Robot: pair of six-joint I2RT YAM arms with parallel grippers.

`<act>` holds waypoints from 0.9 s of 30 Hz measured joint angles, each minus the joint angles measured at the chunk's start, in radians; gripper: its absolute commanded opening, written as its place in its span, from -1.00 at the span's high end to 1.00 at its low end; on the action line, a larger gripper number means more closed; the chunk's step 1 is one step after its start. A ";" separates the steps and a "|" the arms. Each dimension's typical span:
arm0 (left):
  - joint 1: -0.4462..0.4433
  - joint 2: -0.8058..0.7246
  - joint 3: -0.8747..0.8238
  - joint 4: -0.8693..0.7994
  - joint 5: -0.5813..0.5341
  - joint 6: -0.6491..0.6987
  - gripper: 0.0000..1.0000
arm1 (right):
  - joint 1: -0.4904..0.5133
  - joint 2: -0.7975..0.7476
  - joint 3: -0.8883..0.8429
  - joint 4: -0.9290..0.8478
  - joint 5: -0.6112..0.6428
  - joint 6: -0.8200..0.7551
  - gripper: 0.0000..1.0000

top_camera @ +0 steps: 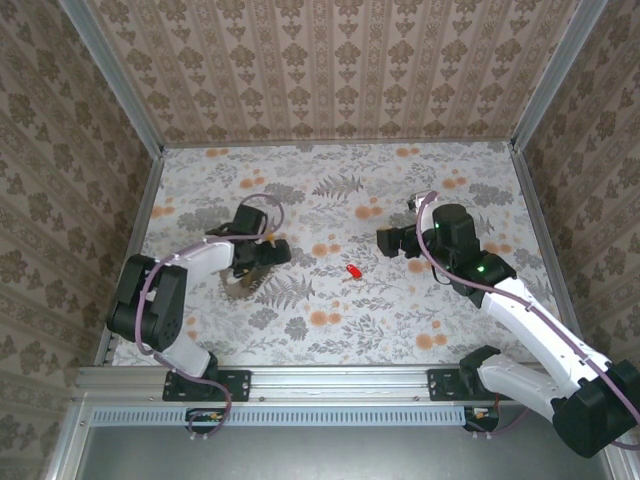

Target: Put the keys on the keyring

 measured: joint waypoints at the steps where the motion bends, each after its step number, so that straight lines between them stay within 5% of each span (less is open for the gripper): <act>1: -0.028 -0.001 0.000 0.000 -0.001 -0.010 -1.00 | -0.004 0.000 0.000 0.000 0.000 -0.002 -1.00; 6: -0.182 -0.008 -0.004 0.012 0.031 -0.078 -1.00 | -0.027 0.000 0.000 -0.008 0.000 -0.002 -1.00; 12: -0.260 -0.055 -0.019 0.001 0.163 -0.129 -0.99 | -0.041 0.037 -0.001 -0.027 -0.024 -0.009 -0.84; 19: -0.071 -0.233 -0.005 -0.072 0.236 -0.076 -0.92 | -0.003 0.212 0.025 -0.033 -0.148 -0.029 -0.59; 27: 0.101 -0.252 0.011 -0.072 0.260 0.025 -0.60 | 0.160 0.632 0.360 -0.092 -0.241 -0.124 -0.38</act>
